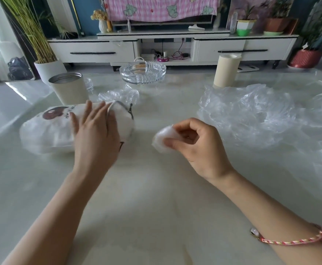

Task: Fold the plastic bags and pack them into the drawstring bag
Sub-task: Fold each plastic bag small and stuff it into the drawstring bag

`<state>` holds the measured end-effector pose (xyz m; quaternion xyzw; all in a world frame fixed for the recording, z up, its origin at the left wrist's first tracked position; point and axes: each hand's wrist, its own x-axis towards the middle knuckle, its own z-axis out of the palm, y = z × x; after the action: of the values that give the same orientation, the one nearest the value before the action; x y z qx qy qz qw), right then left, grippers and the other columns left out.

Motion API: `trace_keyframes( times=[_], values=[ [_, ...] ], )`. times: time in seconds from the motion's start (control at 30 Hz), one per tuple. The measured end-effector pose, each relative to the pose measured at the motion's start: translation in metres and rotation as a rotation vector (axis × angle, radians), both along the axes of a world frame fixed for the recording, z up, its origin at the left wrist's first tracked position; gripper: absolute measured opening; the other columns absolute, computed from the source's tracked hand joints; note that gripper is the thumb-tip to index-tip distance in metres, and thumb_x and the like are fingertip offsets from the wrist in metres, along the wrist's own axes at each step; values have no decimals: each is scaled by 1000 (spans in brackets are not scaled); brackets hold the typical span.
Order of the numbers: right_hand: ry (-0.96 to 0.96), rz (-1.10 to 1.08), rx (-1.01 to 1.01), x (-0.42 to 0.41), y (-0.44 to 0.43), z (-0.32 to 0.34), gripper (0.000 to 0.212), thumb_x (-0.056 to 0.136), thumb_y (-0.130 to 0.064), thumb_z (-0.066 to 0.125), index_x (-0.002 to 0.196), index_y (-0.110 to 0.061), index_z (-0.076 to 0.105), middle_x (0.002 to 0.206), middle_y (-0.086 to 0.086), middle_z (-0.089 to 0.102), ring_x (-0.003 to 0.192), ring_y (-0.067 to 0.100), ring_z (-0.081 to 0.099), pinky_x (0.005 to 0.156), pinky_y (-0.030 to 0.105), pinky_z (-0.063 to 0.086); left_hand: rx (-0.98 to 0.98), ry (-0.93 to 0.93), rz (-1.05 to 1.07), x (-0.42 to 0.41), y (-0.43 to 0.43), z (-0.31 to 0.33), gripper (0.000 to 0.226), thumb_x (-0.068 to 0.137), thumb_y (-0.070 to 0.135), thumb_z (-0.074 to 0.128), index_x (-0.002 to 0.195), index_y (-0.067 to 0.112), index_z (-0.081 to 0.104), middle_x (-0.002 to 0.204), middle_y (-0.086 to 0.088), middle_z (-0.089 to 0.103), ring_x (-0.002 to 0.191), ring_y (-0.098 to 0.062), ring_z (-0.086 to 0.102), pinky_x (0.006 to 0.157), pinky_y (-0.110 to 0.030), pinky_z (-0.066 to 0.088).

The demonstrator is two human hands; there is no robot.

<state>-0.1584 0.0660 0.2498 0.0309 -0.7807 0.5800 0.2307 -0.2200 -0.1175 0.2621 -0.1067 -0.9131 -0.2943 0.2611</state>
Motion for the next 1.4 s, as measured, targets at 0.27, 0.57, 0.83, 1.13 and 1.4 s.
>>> trace_keyframes(
  times=[0.27, 0.57, 0.83, 1.13, 1.4],
  values=[
    [232, -81, 215, 3, 0, -1, 12, 71, -27, 76, 77, -19, 71, 131, -13, 48, 123, 7, 43, 104, 28, 35, 396, 31, -514, 50, 41, 6, 28, 93, 35, 31, 113, 46, 49, 115, 40, 53, 129, -1, 40, 113, -47, 25],
    [226, -219, 55, -5, -3, 1, 39, 74, -15, 75, 72, -23, 37, 55, -9, 43, 50, 8, 41, 51, 23, 37, 288, 67, -659, 63, 51, -4, 36, 98, 30, 29, 129, 31, 46, 142, 12, 44, 141, -7, 25, 116, -44, 9],
    [-184, 57, 143, -12, 13, -6, 26, 79, -9, 60, 104, -15, 57, 83, -9, 59, 79, 6, 57, 72, 19, 45, -218, 174, -546, 55, 60, -22, 42, 96, 27, 30, 120, 13, 62, 127, 3, 60, 133, -14, 34, 112, -47, 11],
    [-346, -301, 807, -10, 60, 1, 33, 89, -16, 53, 122, -16, 55, 124, 7, 47, 118, 26, 42, 95, 30, 30, -331, 82, -92, 24, 26, -25, 47, 90, 30, 30, 103, 6, 68, 112, -11, 67, 123, -35, 50, 102, -67, 17],
    [-355, -374, 762, -18, 69, -8, 15, 92, -18, 51, 98, -10, 62, 106, 9, 55, 103, 28, 51, 82, 33, 40, -202, -93, 179, -9, -11, -11, 28, 96, 24, 46, 112, 5, 58, 133, -15, 52, 141, -33, 20, 109, -62, -2]
  ],
)
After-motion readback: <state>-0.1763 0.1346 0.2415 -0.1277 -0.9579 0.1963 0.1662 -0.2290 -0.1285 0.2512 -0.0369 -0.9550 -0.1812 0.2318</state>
